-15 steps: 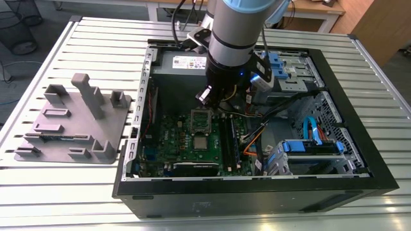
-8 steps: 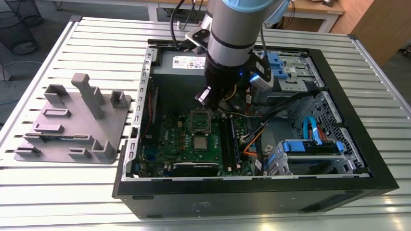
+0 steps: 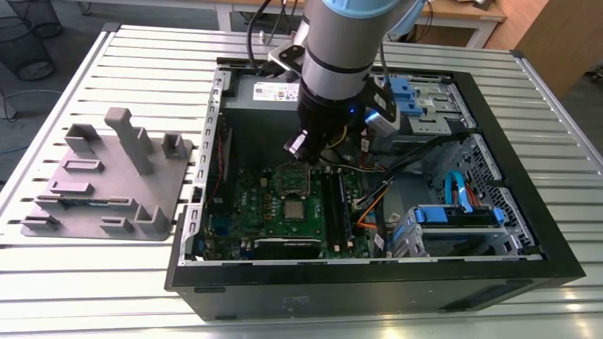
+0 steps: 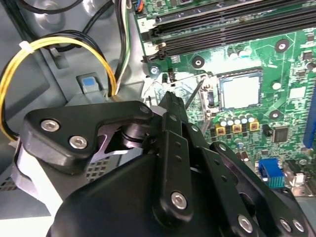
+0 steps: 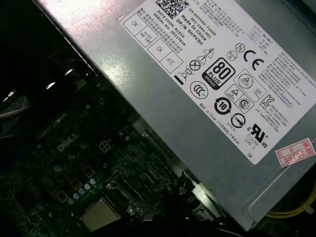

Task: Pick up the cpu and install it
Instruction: 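Close the cpu cover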

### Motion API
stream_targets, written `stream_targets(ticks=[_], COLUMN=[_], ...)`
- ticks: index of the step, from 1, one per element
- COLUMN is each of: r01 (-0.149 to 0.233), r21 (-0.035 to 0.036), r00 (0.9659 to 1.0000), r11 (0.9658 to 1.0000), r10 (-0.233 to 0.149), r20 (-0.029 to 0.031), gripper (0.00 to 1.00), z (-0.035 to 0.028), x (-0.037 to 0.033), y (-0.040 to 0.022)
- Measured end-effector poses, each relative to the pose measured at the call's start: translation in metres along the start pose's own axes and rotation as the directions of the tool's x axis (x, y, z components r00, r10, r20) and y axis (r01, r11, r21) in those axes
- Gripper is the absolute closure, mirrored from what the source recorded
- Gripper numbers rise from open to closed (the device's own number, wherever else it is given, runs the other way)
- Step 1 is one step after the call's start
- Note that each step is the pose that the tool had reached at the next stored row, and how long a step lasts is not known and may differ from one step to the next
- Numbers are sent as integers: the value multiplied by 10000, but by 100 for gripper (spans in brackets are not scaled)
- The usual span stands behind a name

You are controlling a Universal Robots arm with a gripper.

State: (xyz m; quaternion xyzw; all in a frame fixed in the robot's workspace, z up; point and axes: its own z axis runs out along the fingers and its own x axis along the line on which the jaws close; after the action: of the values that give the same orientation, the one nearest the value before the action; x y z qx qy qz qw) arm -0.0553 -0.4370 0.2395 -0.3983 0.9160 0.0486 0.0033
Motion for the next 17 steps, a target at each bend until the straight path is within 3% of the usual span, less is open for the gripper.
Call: stream_targets(ticks=[6, 17], r01=[73, 100], r21=[42, 116], r00=[10000, 9999], r11=[10000, 9999], r10=[-72, -99], r20=[-55, -142], gripper=[89, 89], z=[-7, -27], x=[59, 217], y=[-43, -189])
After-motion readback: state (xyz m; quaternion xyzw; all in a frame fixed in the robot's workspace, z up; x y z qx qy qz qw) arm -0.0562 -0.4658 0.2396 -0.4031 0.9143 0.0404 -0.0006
